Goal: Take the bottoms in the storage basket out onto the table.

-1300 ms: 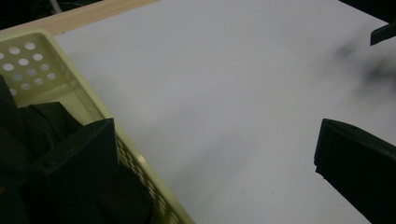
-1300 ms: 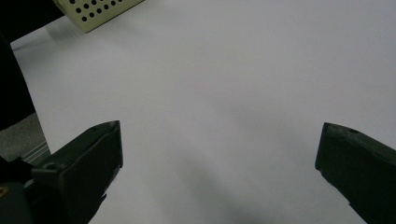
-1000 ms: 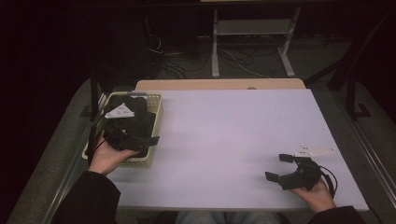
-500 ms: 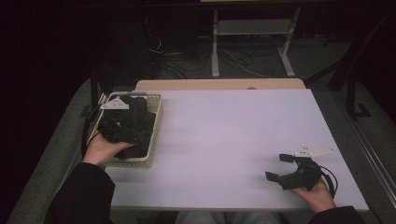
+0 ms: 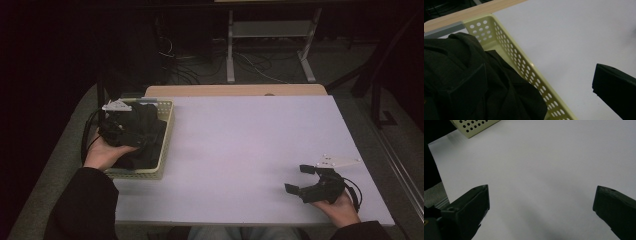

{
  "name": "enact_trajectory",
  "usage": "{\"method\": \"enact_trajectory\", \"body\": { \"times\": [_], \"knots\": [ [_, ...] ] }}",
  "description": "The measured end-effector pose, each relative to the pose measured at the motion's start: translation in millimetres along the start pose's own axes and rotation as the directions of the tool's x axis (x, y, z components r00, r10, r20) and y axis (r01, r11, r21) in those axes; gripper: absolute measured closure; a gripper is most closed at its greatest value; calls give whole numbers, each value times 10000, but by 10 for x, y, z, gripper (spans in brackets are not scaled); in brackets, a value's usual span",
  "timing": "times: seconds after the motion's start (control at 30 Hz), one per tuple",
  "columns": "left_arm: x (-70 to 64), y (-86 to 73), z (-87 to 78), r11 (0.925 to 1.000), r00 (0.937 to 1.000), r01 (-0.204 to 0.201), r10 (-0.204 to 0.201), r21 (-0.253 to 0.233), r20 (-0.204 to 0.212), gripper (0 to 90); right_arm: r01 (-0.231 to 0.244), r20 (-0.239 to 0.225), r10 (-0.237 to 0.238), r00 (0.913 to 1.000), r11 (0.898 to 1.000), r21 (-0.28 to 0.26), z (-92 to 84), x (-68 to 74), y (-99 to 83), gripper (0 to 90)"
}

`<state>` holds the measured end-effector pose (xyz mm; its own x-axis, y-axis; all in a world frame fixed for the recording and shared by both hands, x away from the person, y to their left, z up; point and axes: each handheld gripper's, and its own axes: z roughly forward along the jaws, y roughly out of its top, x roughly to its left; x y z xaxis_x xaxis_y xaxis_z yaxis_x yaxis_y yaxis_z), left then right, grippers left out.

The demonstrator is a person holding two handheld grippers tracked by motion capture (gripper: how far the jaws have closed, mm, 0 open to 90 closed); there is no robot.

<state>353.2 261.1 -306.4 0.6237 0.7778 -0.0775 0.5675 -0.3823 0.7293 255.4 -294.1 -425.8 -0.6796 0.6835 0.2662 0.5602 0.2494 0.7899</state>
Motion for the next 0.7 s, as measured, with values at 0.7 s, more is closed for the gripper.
{"method": "enact_trajectory", "body": {
  "times": [0.7],
  "knots": [
    [388, 102, -65, 9969, 9907, 786, -776, 50, -1115, 0, -37, -82, 37, 10000, 10000, -5, -3, -10, 2, 3]
  ]
}}
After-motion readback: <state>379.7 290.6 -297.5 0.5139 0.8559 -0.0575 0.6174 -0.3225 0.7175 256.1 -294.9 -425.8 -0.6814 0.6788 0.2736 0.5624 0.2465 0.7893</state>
